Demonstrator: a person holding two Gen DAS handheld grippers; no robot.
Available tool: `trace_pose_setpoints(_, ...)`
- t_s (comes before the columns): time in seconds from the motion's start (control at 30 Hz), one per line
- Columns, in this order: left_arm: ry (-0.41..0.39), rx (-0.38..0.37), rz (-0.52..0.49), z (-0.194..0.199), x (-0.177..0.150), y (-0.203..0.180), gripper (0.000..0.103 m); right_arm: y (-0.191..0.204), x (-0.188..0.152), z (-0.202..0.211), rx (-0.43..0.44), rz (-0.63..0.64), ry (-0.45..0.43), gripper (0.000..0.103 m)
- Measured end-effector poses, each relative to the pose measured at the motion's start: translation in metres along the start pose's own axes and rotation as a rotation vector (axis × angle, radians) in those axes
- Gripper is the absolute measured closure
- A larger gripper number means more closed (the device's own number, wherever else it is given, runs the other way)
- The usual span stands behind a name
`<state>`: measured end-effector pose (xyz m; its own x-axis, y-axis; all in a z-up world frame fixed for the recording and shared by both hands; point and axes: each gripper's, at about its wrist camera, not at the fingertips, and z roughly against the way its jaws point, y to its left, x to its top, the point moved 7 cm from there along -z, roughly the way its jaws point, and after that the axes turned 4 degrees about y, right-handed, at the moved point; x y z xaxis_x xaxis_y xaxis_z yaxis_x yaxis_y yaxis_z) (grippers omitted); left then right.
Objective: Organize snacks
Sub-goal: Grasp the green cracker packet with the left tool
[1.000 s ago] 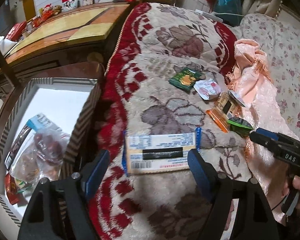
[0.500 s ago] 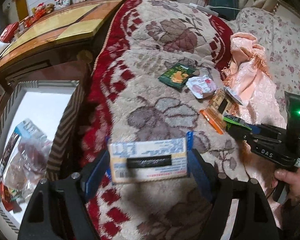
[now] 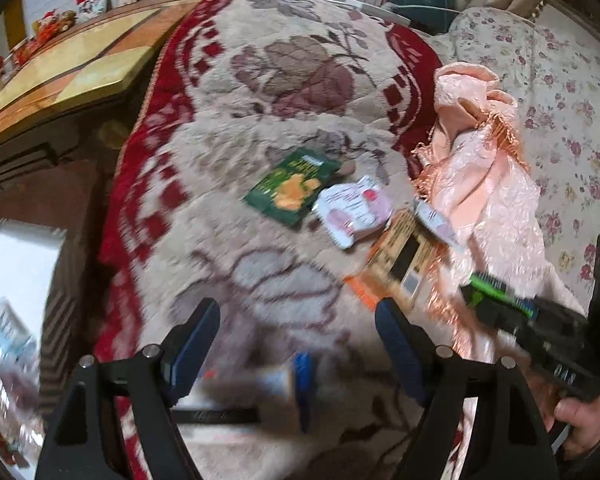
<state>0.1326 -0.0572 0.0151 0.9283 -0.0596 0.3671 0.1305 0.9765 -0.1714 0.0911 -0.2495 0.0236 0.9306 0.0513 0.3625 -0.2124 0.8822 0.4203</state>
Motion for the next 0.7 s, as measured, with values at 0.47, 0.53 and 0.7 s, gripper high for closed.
trace_pose_setpoints(0.47, 0.062, -0.041, -0.125, -0.048, 0.055, -0.004, 0.021, -0.002, -0.002, -0.012, 0.054, -0.021, 0.033, 0.073)
trace_pose_setpoints(0.53, 0.088, -0.021, -0.149, -0.060, 0.062, 0.001, 0.021, 0.000, -0.003, -0.014, 0.061, -0.020, 0.039, 0.073)
trace_pose_setpoints(0.7, 0.142, -0.042, -0.205, -0.088, 0.075, 0.004, 0.021, 0.000, -0.001, -0.015, 0.074, -0.026, 0.037, 0.073)
